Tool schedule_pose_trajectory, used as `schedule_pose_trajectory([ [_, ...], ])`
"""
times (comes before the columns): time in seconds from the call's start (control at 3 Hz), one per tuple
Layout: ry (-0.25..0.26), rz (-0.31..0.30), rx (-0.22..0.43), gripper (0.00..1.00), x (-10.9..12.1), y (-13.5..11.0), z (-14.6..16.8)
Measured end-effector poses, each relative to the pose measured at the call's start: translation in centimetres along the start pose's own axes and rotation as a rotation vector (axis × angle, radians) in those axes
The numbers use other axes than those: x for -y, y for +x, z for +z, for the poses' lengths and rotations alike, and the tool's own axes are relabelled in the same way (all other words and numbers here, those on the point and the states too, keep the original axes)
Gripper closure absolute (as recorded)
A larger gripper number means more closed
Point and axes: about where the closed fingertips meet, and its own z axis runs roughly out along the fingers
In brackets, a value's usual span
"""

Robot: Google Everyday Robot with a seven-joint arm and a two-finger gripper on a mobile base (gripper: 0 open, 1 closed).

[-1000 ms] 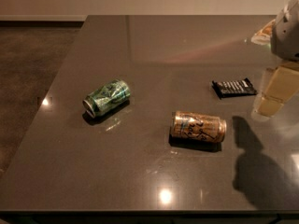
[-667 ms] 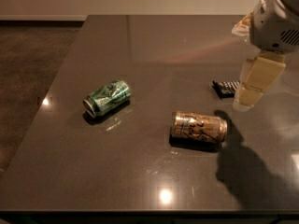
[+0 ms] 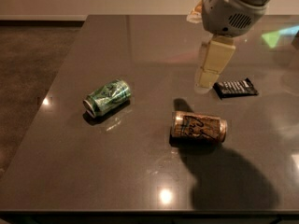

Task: Place green can upright

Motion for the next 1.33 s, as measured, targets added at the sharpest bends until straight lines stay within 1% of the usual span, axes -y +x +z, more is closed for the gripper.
schedule_pose_trajectory([
  [0.33, -0.020, -0.104, 0.026, 0.00, 1.1, -2.9, 2.0],
  [0.67, -0.060, -0.225, 0.030, 0.00, 1.6, -5.0, 4.9],
  [1.0, -0.102, -0.334, 0.026, 0.00, 1.8, -6.9, 7.8],
  [1.33, -0.145, -0.431, 0.022, 0.00, 1.8, -8.7, 10.5],
])
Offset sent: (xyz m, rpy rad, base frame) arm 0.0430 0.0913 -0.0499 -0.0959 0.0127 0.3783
